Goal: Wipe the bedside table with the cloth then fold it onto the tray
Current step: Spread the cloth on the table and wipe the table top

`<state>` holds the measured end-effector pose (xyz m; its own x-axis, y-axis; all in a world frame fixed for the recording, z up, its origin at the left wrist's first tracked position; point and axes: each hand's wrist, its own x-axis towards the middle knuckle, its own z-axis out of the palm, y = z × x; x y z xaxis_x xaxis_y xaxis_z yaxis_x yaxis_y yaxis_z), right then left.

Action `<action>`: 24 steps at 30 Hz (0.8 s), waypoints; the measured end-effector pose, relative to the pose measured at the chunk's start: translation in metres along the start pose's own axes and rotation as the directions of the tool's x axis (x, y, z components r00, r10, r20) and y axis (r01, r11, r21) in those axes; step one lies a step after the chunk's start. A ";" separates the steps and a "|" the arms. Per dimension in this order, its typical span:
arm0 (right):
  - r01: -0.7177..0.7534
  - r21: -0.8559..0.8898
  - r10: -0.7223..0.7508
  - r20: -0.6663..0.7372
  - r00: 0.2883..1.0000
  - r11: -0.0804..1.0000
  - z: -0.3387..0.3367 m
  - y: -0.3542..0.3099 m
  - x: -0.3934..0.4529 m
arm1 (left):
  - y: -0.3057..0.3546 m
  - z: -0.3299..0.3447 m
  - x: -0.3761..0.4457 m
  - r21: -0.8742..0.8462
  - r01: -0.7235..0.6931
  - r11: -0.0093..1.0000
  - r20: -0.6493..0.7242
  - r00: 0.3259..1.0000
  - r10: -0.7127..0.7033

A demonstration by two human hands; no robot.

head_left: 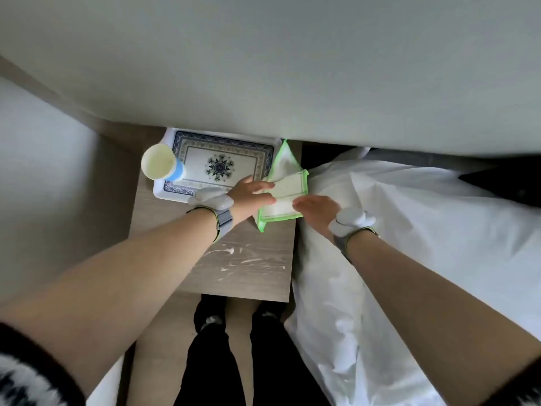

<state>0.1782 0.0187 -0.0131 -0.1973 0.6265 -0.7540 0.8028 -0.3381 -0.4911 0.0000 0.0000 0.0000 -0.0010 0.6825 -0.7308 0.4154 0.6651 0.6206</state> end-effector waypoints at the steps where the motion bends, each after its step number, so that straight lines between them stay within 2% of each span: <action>1: 0.020 0.016 -0.020 0.000 1.000 1.000 0.001 0.002 0.001 | 0.002 0.004 0.004 -0.008 0.023 1.000 -0.010 1.000 -0.023; 3: 0.024 0.012 -0.024 -0.007 1.000 1.000 0.001 0.005 0.003 | 0.005 0.012 0.010 0.001 0.076 0.997 -0.026 0.997 -0.076; 7: -0.070 -0.027 0.069 -0.029 0.997 0.997 -0.003 -0.005 0.002 | 0.008 0.021 0.012 0.030 0.109 0.994 -0.057 0.993 -0.107; 9: -0.041 -0.013 0.040 -0.074 0.996 0.999 -0.010 -0.010 -0.002 | 0.011 0.018 0.006 0.049 0.103 0.993 -0.069 0.993 -0.100; 13: 0.024 0.102 -0.001 -0.219 0.976 0.994 -0.025 -0.016 -0.013 | 0.020 0.001 -0.007 0.103 0.074 0.992 -0.185 0.981 -0.054; 17: 0.045 0.051 -0.029 -0.282 0.959 0.998 -0.036 -0.028 -0.024 | 0.024 -0.015 -0.021 0.108 0.019 0.994 -0.261 0.965 0.009; 20: 0.056 0.043 -0.038 -0.342 0.939 0.998 -0.044 -0.040 -0.038 | 0.027 -0.026 -0.033 0.185 0.023 0.982 -0.338 0.940 0.042; 24: 0.096 0.006 -0.086 -0.389 0.917 0.995 -0.053 -0.054 -0.057 | 0.027 -0.043 -0.049 0.238 -0.019 0.971 -0.366 0.924 0.108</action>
<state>0.1754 0.0385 0.0792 -0.0315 0.8768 -0.4799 0.7766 -0.2808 -0.5639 -0.0277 -0.0027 0.0644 -0.2889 0.8134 -0.5049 0.6200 0.5608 0.5487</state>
